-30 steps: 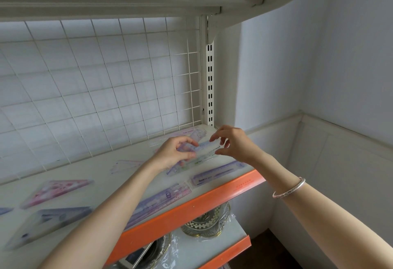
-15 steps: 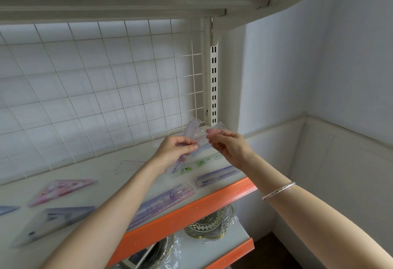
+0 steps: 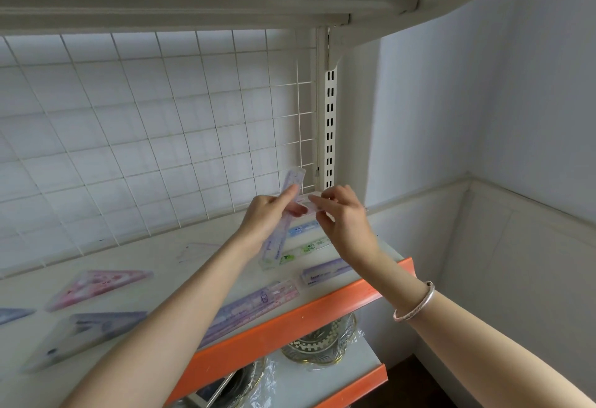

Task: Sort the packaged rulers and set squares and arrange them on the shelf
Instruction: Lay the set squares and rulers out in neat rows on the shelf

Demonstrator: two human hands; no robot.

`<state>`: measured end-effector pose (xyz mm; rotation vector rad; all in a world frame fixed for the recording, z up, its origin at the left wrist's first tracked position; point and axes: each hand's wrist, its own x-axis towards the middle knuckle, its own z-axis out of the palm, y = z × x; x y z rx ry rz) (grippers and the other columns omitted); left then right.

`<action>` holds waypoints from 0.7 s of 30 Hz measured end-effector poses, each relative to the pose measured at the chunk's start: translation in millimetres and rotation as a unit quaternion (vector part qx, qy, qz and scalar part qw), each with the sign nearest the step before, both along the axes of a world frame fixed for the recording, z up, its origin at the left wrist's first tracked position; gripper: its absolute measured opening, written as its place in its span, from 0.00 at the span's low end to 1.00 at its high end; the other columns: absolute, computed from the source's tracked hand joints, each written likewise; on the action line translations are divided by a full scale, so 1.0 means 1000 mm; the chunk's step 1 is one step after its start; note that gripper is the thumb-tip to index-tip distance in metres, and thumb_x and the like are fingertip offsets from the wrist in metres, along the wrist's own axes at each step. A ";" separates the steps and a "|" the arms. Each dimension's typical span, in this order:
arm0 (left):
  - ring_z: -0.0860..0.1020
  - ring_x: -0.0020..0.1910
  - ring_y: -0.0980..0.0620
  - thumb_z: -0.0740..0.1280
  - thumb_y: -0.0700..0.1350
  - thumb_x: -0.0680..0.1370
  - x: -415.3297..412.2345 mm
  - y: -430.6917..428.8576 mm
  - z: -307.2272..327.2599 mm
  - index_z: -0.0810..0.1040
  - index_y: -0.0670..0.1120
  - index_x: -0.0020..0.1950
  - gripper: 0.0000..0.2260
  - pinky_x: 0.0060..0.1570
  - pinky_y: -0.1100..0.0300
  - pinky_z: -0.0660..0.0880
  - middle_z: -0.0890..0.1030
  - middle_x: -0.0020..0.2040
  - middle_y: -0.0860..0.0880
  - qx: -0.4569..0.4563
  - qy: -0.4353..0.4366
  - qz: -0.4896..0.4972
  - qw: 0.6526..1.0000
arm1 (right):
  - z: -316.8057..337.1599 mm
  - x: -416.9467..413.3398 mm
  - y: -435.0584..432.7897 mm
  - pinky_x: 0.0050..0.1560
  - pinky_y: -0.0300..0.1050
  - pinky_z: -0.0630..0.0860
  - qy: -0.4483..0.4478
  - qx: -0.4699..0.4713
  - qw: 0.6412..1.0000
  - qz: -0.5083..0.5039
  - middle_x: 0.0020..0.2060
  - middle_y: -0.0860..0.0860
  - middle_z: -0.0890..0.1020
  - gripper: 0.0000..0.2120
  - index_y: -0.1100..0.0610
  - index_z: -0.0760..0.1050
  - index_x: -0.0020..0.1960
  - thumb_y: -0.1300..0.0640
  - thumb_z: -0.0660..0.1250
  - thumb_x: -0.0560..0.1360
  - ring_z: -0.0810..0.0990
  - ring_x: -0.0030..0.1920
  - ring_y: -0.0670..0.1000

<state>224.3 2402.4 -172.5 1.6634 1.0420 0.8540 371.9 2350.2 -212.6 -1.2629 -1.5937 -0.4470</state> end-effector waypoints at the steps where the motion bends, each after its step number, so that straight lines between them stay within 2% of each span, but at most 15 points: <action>1: 0.81 0.47 0.57 0.65 0.57 0.77 0.001 -0.002 0.003 0.86 0.45 0.40 0.18 0.48 0.66 0.70 0.86 0.41 0.51 -0.008 -0.003 -0.008 1.000 | -0.001 0.000 0.000 0.42 0.40 0.69 -0.037 0.003 0.999 -0.008 0.39 0.56 0.77 0.13 0.65 0.82 0.49 0.71 0.66 0.67 0.69 0.43 0.50; 4: 0.82 0.46 0.57 0.72 0.50 0.74 0.000 -0.002 0.006 0.85 0.46 0.42 0.08 0.48 0.67 0.71 0.85 0.41 0.51 -0.018 0.014 -0.041 0.999 | -0.006 0.002 0.002 0.36 0.45 0.73 -0.095 -0.008 0.995 -0.025 0.38 0.57 0.76 0.11 0.65 0.82 0.46 0.73 0.70 0.65 0.69 0.42 0.52; 7: 0.79 0.44 0.56 0.74 0.45 0.72 -0.002 0.001 0.003 0.84 0.46 0.41 0.03 0.45 0.67 0.72 0.84 0.41 0.51 -0.022 0.070 -0.041 0.996 | -0.008 0.003 0.002 0.36 0.44 0.74 -0.086 -0.030 0.996 -0.014 0.38 0.57 0.77 0.12 0.64 0.82 0.44 0.74 0.73 0.63 0.75 0.39 0.57; 11: 0.78 0.49 0.52 0.73 0.43 0.73 -0.003 0.006 -0.002 0.84 0.43 0.47 0.05 0.49 0.62 0.71 0.83 0.47 0.46 -0.010 0.134 -0.038 0.990 | -0.006 0.008 -0.001 0.45 0.37 0.69 -0.086 -0.131 0.987 0.019 0.44 0.58 0.77 0.21 0.62 0.82 0.51 0.73 0.73 0.59 0.76 0.42 0.59; 13: 0.78 0.49 0.51 0.72 0.42 0.74 -0.005 0.010 -0.006 0.84 0.42 0.50 0.07 0.50 0.61 0.71 0.83 0.48 0.45 0.012 0.172 -0.050 0.984 | -0.003 0.012 -0.003 0.47 0.42 0.71 -0.096 -0.181 0.978 0.034 0.48 0.58 0.77 0.22 0.62 0.81 0.53 0.73 0.72 0.60 0.76 0.45 0.59; 17: 0.76 0.52 0.50 0.70 0.44 0.76 -0.010 0.018 -0.011 0.82 0.42 0.54 0.09 0.51 0.61 0.69 0.82 0.53 0.43 0.025 0.232 -0.085 0.969 | -0.001 0.020 -0.007 0.50 0.47 0.74 -0.127 -0.221 0.966 0.034 0.50 0.57 0.78 0.20 0.61 0.80 0.56 0.71 0.71 0.64 0.75 0.51 0.58; 21: 0.76 0.49 0.51 0.68 0.44 0.78 -0.011 0.018 -0.016 0.82 0.41 0.53 0.08 0.48 0.61 0.69 0.81 0.49 0.46 0.034 0.244 -0.104 0.964 | 0.001 0.023 -0.011 0.54 0.47 0.74 -0.127 -0.265 0.955 0.033 0.50 0.55 0.80 0.19 0.60 0.80 0.58 0.65 0.74 0.67 0.74 0.55 0.56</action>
